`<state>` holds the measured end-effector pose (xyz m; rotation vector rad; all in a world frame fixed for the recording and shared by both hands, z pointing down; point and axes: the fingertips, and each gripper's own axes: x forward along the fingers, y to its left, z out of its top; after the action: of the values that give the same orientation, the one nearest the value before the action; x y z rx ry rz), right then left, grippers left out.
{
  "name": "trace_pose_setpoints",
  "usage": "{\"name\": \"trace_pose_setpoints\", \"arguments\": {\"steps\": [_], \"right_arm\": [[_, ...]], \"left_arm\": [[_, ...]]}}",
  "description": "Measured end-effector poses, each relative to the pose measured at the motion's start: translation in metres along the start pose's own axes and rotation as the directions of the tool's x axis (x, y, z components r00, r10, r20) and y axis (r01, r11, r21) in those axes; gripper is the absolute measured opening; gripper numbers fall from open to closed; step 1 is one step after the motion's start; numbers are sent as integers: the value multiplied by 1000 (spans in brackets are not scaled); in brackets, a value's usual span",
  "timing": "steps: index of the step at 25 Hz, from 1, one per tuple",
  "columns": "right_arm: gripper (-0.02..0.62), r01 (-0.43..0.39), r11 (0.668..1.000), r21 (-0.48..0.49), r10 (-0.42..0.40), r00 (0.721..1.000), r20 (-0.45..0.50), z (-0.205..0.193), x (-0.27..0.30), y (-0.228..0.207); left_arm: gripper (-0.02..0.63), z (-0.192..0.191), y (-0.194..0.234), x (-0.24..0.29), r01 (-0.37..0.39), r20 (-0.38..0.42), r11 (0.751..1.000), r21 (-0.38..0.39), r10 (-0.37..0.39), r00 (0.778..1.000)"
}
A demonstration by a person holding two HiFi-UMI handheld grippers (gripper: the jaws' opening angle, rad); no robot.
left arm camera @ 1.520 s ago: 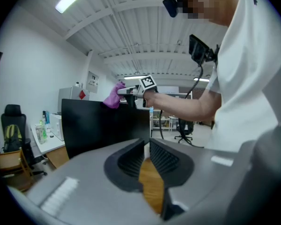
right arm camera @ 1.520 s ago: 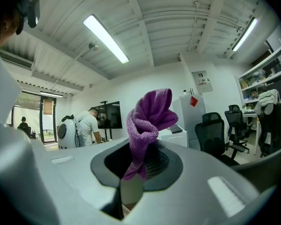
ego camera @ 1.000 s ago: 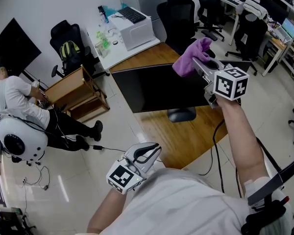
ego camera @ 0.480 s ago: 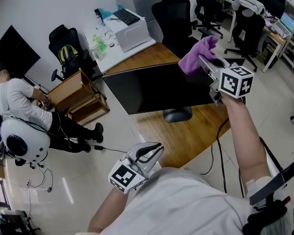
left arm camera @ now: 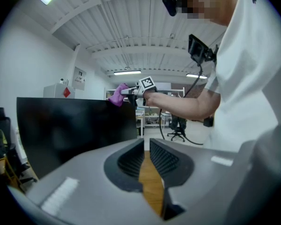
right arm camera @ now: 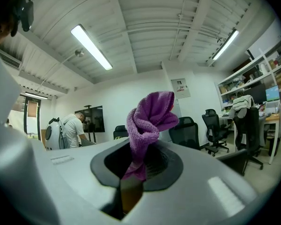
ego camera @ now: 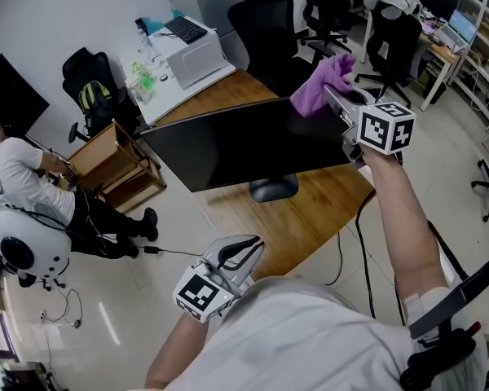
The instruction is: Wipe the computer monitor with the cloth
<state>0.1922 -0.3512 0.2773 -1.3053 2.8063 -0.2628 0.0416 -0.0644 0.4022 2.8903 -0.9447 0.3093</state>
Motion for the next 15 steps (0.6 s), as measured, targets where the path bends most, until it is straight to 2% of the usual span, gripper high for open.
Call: {"name": "trace_pose_setpoints", "arguments": {"steps": [8,15], "right_arm": [[48,69,998,-1,-69,998,2,1,-30,-42],[48,109,994,0,-109,994,9,3,-48,-69]], "left_arm": [[57,-2,-18,23,41,-2,999,-18,-41,999],[57,0,-23,34,46,-16,999,-16,-46,999]]}}
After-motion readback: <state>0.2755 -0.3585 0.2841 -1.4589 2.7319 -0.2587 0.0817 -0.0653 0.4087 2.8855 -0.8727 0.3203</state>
